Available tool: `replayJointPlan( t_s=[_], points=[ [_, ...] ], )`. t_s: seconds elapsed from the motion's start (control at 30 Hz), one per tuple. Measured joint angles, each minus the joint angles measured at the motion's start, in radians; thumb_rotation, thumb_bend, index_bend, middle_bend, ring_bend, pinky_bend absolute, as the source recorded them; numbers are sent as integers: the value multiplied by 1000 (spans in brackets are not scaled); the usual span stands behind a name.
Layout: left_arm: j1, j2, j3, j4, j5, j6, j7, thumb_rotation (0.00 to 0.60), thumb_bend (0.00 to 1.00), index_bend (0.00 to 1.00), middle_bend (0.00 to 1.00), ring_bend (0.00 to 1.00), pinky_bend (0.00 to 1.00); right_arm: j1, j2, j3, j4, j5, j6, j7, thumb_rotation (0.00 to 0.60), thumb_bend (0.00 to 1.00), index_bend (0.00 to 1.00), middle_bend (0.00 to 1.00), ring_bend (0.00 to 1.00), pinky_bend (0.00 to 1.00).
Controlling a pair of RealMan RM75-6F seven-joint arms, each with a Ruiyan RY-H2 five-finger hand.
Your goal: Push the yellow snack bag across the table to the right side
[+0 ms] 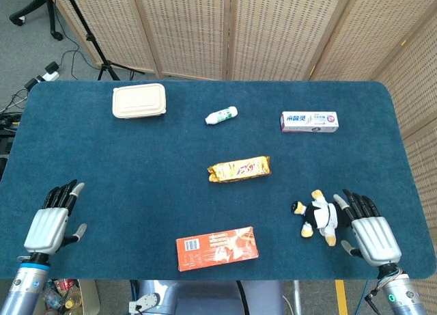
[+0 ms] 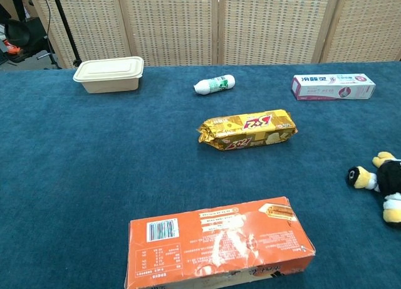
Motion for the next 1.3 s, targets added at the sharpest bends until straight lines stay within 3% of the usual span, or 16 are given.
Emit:
replayJointPlan(
  t_s=[0.27,0.63,0.97,1.3],
  points=[
    [73,-42,-4,99,82,41,-18,600,320,0,0,0,6,7,-16,3,-15,-6,-2,-53,600,234,11,0,0,79],
    [102,-42,-44,99,92,-24,-94,600,322,0,0,0,7,81,-37,39,-16,-131,-14,-252,600,245,28,0,0,79],
    [129,-35,-75,107,112,-68,-143,600,322,0,0,0,7,238,-76,97,-36,-193,-201,-547,600,252,36,0,0,79],
    [151,-36,-95,112,128,-93,-140,600,322,0,0,0,7,324,-208,134,-28,-100,-312,-668,600,252,35,0,0,79]
  ],
)
